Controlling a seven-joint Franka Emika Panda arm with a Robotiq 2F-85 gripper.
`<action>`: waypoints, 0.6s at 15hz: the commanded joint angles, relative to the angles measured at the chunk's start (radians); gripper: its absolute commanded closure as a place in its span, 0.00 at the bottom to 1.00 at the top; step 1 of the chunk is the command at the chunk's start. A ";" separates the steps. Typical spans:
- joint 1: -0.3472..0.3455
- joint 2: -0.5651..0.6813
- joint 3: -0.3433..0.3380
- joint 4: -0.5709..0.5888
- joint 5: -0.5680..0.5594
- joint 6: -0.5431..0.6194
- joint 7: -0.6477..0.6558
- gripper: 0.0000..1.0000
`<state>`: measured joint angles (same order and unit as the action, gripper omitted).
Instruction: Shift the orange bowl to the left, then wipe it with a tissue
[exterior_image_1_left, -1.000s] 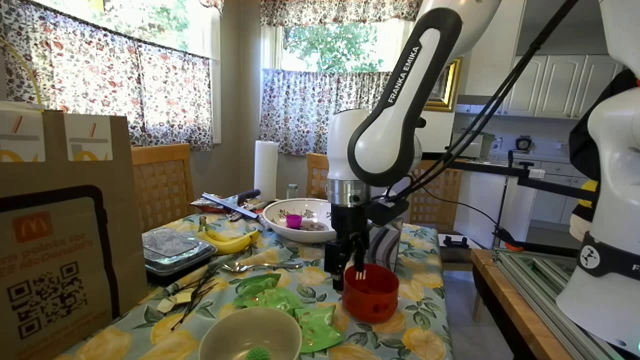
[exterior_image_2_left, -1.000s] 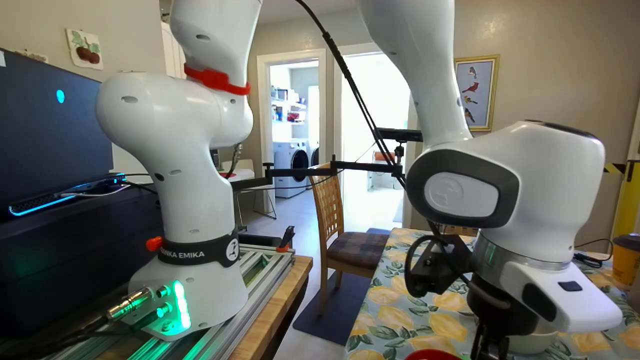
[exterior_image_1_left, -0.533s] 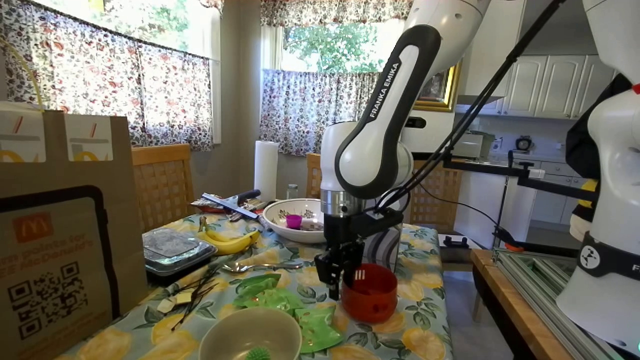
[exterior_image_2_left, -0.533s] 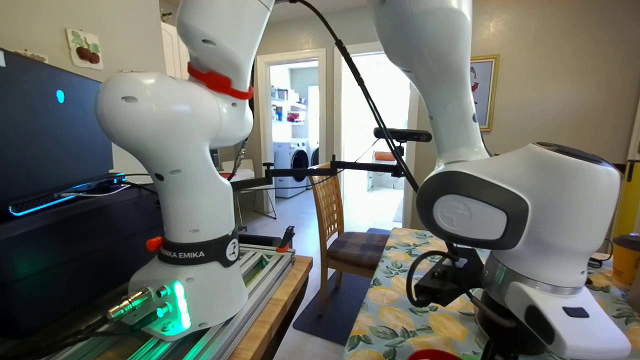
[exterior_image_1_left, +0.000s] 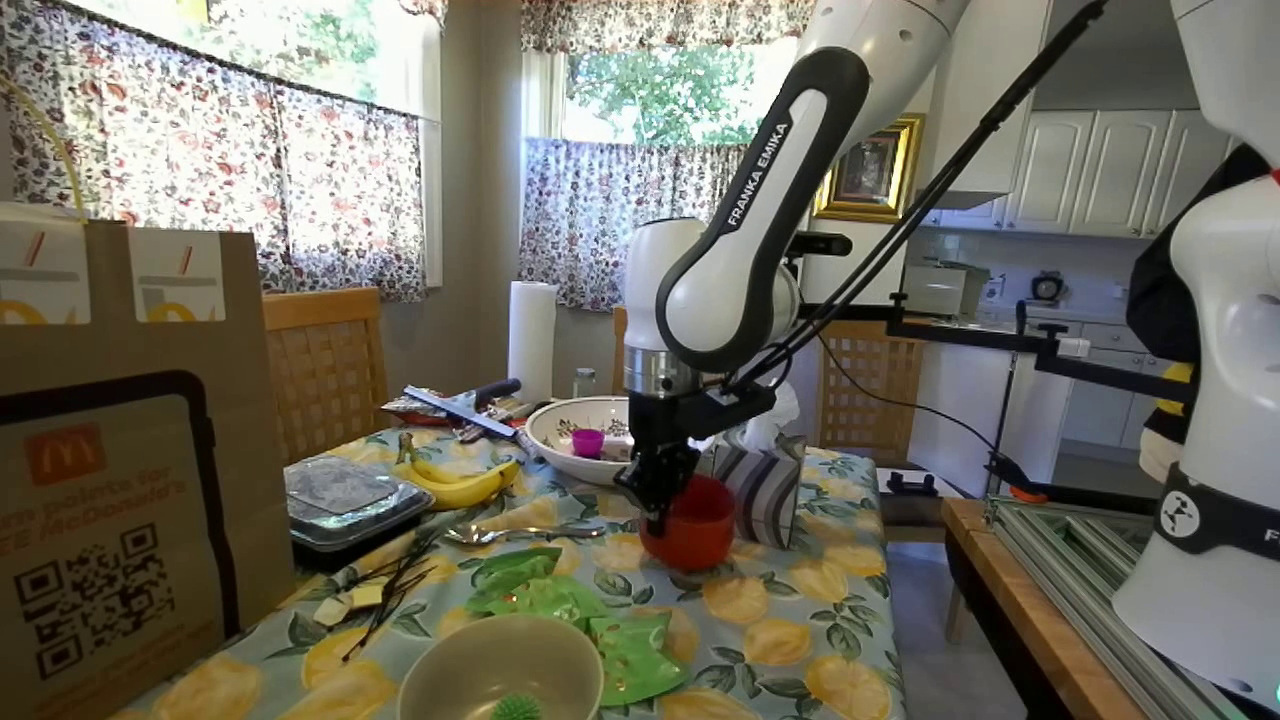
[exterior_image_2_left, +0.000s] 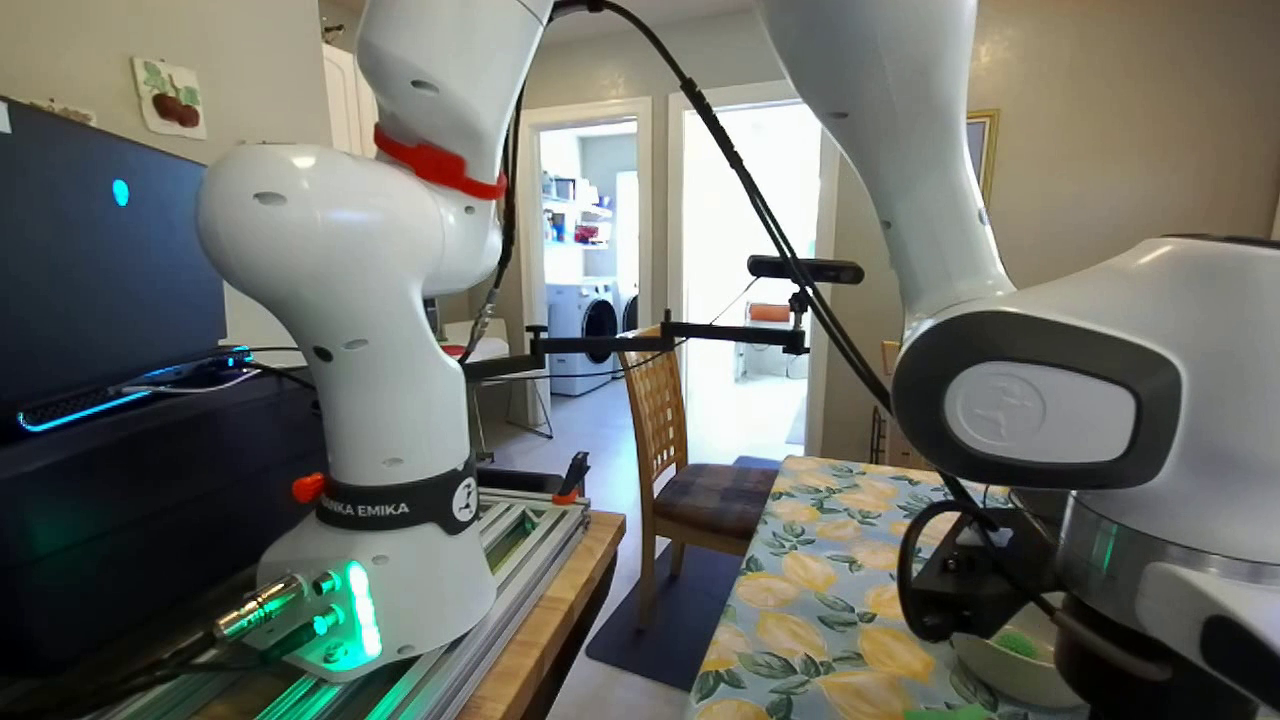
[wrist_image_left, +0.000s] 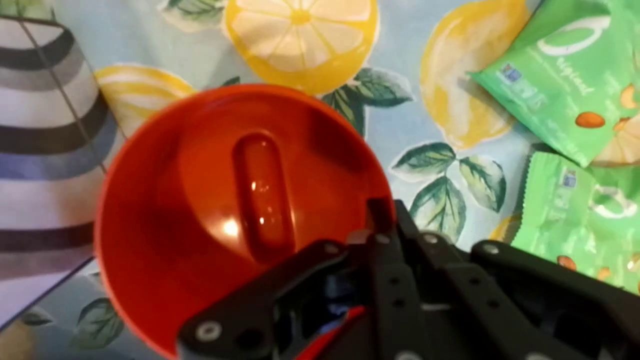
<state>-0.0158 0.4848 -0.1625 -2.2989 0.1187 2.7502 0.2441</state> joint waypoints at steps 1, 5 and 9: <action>0.007 0.020 0.007 0.058 -0.021 -0.003 0.010 0.99; 0.015 0.024 0.047 0.085 -0.016 -0.019 -0.003 0.99; 0.039 -0.015 0.130 0.051 0.006 -0.086 -0.014 0.99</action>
<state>0.0025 0.4902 -0.0751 -2.2393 0.1115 2.7253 0.2374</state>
